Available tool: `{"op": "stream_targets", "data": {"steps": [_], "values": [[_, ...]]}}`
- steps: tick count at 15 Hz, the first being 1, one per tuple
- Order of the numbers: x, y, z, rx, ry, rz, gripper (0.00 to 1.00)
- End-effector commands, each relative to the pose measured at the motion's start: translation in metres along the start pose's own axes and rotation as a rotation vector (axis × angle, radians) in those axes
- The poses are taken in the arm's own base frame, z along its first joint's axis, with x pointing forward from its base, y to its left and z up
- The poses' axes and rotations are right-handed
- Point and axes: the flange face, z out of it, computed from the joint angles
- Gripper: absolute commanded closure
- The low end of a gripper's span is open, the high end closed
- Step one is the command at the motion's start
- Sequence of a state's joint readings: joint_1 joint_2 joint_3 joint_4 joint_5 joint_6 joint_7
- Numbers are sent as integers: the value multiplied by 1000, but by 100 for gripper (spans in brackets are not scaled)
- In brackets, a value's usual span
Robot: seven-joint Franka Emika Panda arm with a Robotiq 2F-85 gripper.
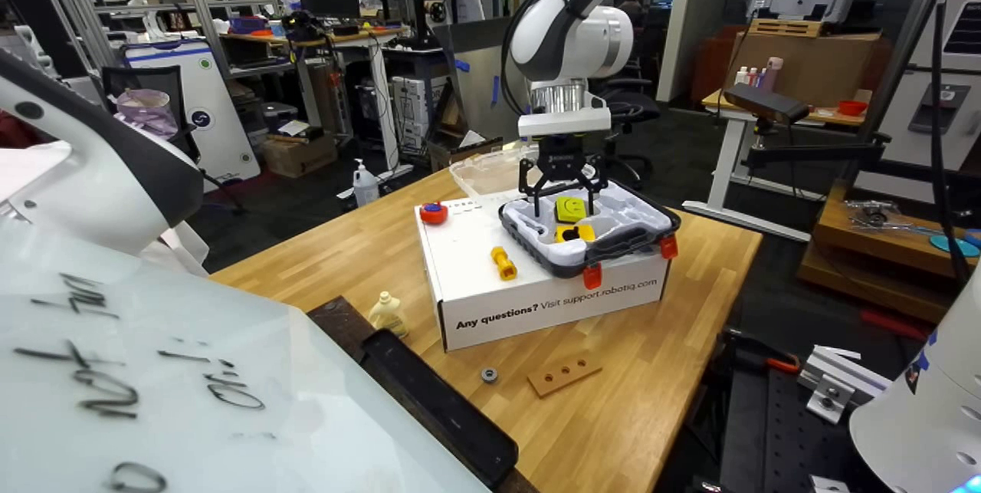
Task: Pick up the yellow object and put it inside the tray
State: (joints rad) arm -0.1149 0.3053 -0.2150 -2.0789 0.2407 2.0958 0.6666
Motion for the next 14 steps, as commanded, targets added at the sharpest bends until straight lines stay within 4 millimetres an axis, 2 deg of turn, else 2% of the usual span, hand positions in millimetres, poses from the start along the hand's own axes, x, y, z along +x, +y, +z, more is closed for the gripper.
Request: {"op": "stream_targets", "data": {"steps": [1, 4, 8, 14], "values": [[5, -3, -7, 18, -29, -21, 0], [0, -6, -20, 37, -11, -43, 0], [-21, -16, -50, 75, 12, -104, 0], [-84, -20, -86, 154, 29, -164, 0]]}}
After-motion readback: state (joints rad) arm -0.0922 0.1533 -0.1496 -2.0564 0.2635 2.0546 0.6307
